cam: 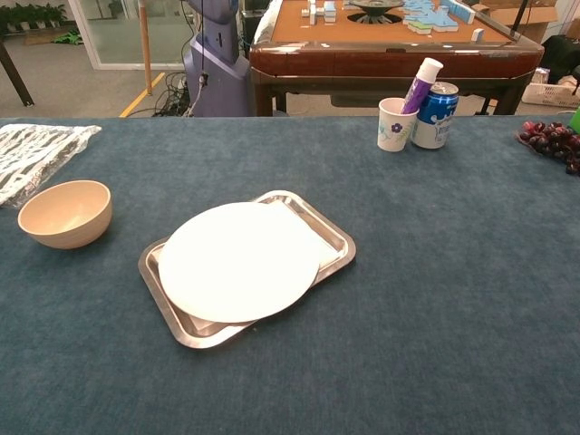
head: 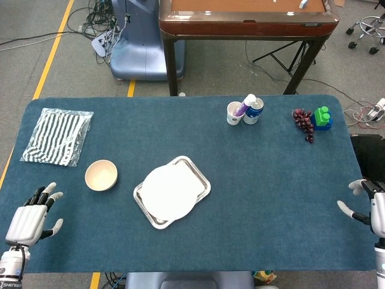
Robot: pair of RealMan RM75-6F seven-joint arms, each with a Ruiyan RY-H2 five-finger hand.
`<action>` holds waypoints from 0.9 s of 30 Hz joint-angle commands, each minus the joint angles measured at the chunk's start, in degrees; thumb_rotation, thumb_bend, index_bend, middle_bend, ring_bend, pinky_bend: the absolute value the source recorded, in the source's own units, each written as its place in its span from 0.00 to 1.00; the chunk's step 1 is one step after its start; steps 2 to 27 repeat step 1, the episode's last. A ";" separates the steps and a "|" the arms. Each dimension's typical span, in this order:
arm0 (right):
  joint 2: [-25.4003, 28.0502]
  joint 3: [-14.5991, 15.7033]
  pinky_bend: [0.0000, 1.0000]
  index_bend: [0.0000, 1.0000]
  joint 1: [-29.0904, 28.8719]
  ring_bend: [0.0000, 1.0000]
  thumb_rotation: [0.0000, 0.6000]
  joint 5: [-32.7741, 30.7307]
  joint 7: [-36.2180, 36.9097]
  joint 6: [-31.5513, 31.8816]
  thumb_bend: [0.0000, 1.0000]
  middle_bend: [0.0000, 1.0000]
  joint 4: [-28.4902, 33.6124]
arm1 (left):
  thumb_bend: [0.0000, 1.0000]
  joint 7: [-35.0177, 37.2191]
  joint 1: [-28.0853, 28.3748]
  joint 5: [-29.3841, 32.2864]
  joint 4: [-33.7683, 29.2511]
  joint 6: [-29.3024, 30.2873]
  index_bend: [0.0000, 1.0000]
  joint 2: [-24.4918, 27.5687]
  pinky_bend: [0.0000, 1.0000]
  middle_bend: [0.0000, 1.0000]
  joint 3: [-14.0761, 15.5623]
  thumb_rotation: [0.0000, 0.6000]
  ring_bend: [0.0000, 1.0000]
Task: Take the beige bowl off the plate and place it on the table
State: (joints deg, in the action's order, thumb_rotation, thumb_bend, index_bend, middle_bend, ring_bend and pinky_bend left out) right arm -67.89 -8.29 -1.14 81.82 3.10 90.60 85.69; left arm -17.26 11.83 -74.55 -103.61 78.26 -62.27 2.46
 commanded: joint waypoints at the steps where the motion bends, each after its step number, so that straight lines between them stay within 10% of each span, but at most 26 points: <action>1: -0.08 0.24 0.44 0.49 0.31 0.43 1.00 0.18 -0.19 0.34 0.00 0.57 0.25 | 0.31 1.06 0.27 -0.25 0.35 -1.04 0.22 0.09 0.21 0.08 -0.31 1.00 0.00; 27: -0.08 0.24 0.44 0.49 0.31 0.43 1.00 0.18 -0.19 0.34 0.00 0.57 0.25 | 0.31 1.06 0.27 -0.25 0.35 -1.04 0.22 0.09 0.21 0.08 -0.31 1.00 0.00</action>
